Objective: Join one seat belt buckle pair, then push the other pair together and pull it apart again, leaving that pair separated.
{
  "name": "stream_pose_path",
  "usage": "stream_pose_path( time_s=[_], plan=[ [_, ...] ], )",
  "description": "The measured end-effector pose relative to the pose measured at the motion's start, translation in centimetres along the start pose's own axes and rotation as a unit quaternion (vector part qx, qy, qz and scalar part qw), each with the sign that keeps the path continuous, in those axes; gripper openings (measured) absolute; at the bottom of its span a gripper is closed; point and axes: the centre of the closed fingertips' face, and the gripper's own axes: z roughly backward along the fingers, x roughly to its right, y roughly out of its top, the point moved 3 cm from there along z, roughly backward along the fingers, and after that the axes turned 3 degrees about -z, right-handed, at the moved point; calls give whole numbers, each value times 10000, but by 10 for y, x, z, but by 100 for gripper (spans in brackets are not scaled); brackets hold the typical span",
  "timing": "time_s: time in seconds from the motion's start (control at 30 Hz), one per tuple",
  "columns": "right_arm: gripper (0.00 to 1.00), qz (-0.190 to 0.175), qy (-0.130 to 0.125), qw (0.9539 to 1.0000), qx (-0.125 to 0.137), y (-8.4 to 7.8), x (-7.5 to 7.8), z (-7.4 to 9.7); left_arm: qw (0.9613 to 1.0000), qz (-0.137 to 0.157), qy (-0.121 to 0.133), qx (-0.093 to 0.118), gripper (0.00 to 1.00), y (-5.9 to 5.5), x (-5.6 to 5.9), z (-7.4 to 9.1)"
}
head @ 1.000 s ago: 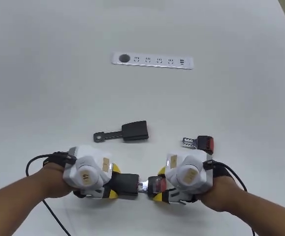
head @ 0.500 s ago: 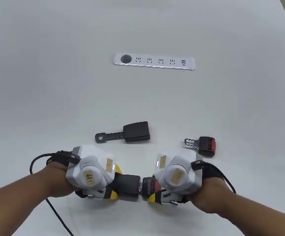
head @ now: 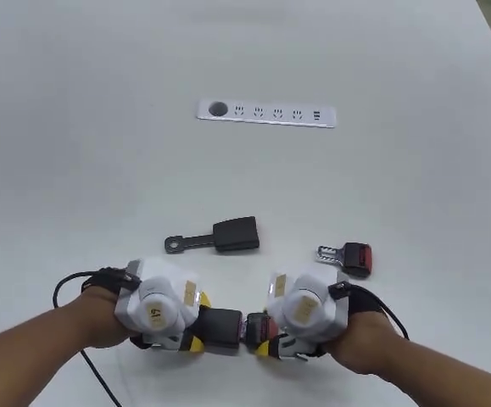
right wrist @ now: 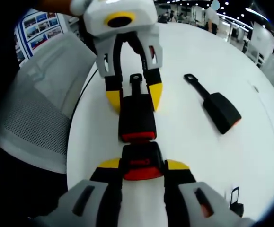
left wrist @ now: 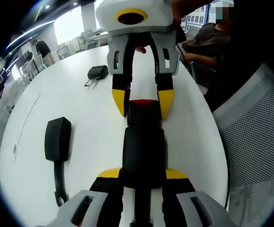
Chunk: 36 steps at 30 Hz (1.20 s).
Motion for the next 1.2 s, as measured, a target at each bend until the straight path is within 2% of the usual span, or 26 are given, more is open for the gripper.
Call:
stream_pose_path(
  time_s=[0.27, 0.77, 0.93, 1.2],
  plan=[
    [33, 8, -37, 9999, 125, -4, -1, 1, 9999, 26, 46, 89, 32, 0, 2, 0],
    [32, 128, -69, 9986, 514, -6, -2, 3, 9999, -46, 20, 154, 32, -1, 0, 0],
    [32, 156, -122, 9972, 721, -8, -2, 4, 9997, -71, 18, 225, 31, -2, 1, 0],
    [32, 197, -119, 9958, 881, -9, -3, 5, 9992, -78, 25, 402, 31, -1, 2, 0]
  ],
)
